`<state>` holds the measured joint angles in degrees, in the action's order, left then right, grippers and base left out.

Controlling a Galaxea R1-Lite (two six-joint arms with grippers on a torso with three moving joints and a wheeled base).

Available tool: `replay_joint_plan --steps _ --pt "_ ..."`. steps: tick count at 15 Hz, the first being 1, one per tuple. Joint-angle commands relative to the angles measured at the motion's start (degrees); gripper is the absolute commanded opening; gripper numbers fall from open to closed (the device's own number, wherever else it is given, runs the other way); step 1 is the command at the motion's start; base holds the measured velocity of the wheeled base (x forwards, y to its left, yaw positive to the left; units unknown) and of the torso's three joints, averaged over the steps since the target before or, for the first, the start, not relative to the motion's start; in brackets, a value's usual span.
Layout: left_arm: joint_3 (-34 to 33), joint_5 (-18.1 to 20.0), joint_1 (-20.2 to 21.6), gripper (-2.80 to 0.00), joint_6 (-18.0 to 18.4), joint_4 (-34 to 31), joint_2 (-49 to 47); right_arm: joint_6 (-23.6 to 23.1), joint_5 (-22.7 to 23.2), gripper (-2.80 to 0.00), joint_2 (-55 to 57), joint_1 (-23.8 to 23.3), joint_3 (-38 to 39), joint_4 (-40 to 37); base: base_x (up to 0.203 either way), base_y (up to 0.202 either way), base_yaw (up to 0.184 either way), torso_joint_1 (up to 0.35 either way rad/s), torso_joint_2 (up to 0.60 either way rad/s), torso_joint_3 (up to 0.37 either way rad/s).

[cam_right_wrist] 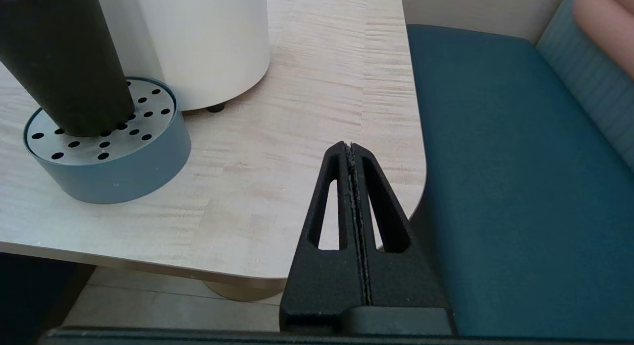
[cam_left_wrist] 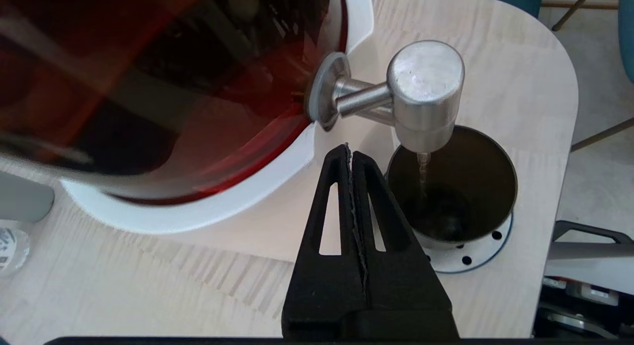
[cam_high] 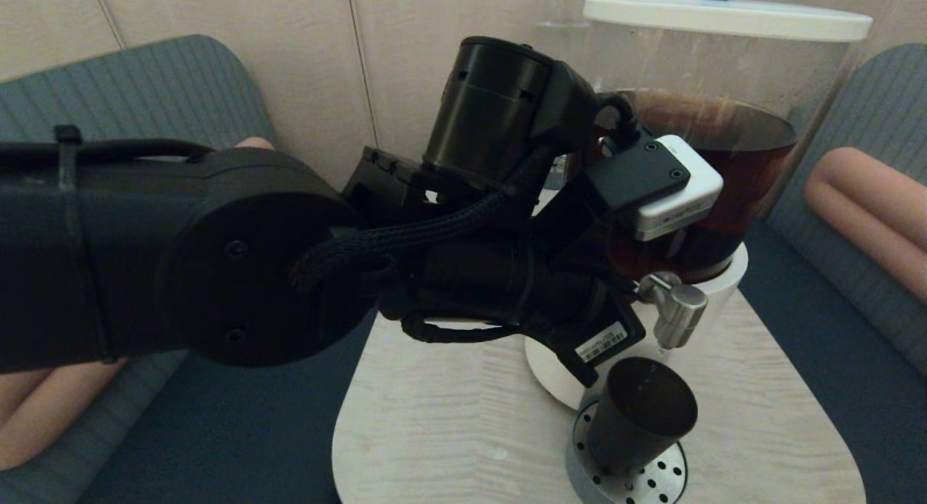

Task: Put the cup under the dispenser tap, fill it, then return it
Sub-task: Turn off the faucet

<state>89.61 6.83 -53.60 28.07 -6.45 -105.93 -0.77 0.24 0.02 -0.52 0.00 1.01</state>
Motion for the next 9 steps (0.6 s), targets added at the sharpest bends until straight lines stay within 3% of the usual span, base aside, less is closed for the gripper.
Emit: replay_joint_plan --steps 1,9 --pt "0.59 0.03 -0.01 -2.8 0.14 0.03 -0.9 -0.02 0.02 -2.8 -0.11 0.0 0.35 0.04 0.0 0.0 0.0 0.0 0.0 0.0" --pt "4.74 0.07 -0.45 -2.8 0.1 -0.06 -3.47 -0.02 0.02 -2.8 -0.11 0.0 0.35 0.04 0.0 0.0 0.0 0.0 0.0 0.0"
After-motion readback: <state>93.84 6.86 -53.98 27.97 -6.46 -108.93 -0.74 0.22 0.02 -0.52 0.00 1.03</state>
